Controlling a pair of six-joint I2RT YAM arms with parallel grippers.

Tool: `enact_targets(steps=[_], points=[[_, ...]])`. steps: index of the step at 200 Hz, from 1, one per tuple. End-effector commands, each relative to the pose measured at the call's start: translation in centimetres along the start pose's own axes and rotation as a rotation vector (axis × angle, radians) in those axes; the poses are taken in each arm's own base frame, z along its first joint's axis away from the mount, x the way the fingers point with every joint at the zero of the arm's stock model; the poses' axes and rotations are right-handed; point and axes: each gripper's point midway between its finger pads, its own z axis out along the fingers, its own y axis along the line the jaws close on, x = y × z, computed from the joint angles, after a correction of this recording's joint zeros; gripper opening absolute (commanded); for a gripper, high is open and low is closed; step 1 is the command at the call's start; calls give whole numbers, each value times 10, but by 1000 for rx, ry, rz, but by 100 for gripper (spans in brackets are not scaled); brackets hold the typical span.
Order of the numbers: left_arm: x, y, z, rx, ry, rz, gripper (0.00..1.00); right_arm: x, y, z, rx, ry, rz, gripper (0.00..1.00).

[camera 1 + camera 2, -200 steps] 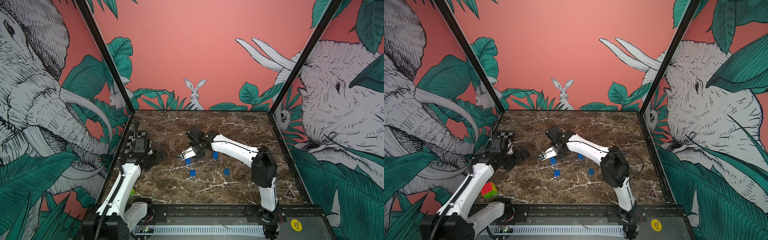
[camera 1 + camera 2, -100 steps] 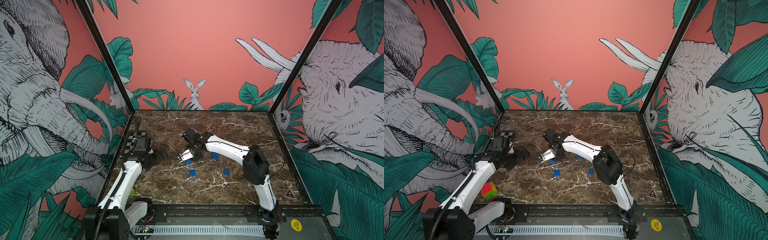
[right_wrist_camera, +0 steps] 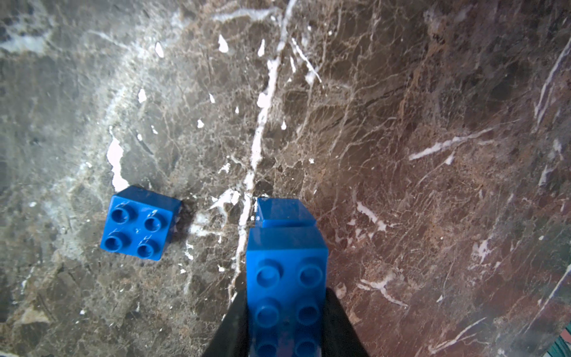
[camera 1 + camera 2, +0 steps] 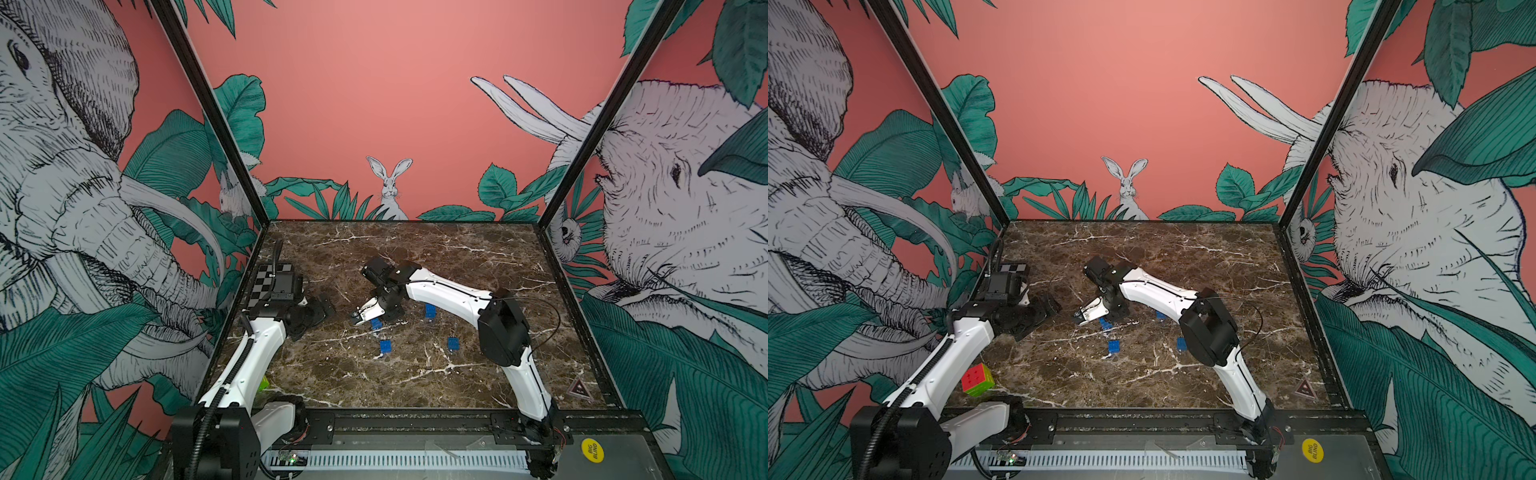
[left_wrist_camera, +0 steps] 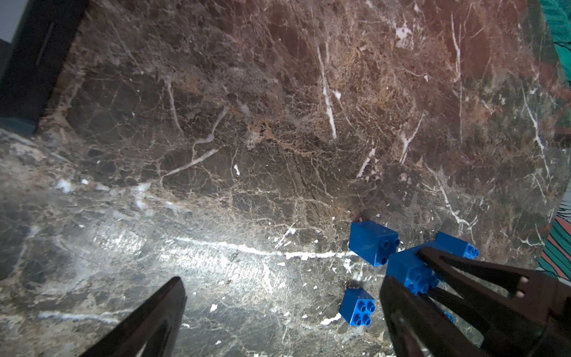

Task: Assemble the letter h with lego
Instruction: Assemble the lego brick with the lego brick.

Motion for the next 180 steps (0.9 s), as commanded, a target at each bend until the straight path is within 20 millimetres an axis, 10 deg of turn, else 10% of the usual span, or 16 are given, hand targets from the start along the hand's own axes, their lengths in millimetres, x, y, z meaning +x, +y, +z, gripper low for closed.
enact_targets(steps=[1, 180], points=[[-4, -4, -4, 4, -17, 13, 99, 1, 4, 0, -37, -6, 25, 0], [-6, -4, -1, 0, -14, 15, 99, 9, 1, 8, -63, -22, 67, 0]])
